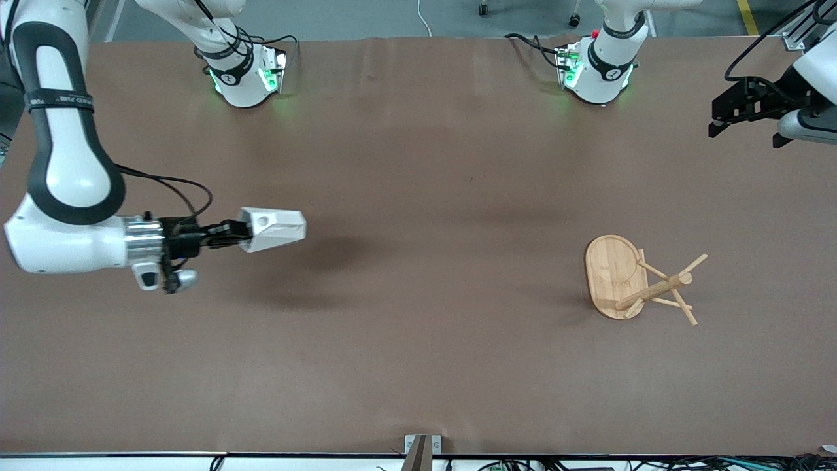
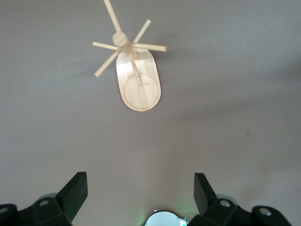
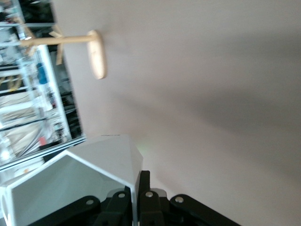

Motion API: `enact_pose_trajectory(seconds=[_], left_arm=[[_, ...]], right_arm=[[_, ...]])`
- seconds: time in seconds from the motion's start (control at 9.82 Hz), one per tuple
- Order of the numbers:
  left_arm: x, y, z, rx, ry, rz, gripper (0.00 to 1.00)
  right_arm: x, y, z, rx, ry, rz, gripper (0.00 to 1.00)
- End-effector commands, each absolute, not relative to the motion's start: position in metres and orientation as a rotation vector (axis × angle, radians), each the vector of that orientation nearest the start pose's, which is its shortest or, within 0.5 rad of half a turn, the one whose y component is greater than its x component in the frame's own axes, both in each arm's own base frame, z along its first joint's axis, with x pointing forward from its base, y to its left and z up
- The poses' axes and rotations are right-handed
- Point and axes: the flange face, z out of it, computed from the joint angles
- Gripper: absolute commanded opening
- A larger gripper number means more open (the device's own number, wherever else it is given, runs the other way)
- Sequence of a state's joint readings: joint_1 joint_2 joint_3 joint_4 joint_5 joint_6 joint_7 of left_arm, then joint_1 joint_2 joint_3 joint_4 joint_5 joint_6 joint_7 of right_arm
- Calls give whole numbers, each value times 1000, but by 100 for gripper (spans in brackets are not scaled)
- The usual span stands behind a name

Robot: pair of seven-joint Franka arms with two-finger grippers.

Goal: Hang cup on rack
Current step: 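Lift the cup with the right gripper while the left gripper approaches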

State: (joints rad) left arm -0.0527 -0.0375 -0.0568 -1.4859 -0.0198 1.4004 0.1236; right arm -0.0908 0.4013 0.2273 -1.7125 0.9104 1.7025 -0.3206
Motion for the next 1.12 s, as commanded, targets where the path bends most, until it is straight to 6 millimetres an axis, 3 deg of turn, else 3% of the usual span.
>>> enact_pose_trajectory(seconds=[0.0,0.31,0.51,0.61,0.71,1.02], left_arm=[[520,-74,652,-3125,576,146,100],[514,-108,644,-3096,895,208,100],[506,-128,633,-3133,1140,278,100],[504,-139,632,-3134,1228,275,99],[498,-164,629,-3098,1307,292,98],[496,-216,597,-3027,1473,338,96]], right_arm=[[595,216,371,-2010,-102,332,1],[564,317,371,-1868,18,283,0],[542,372,363,-1861,79,254,0],[532,391,361,-1870,98,241,0],[521,408,364,-1870,93,239,0],[504,430,367,-1849,119,252,0]])
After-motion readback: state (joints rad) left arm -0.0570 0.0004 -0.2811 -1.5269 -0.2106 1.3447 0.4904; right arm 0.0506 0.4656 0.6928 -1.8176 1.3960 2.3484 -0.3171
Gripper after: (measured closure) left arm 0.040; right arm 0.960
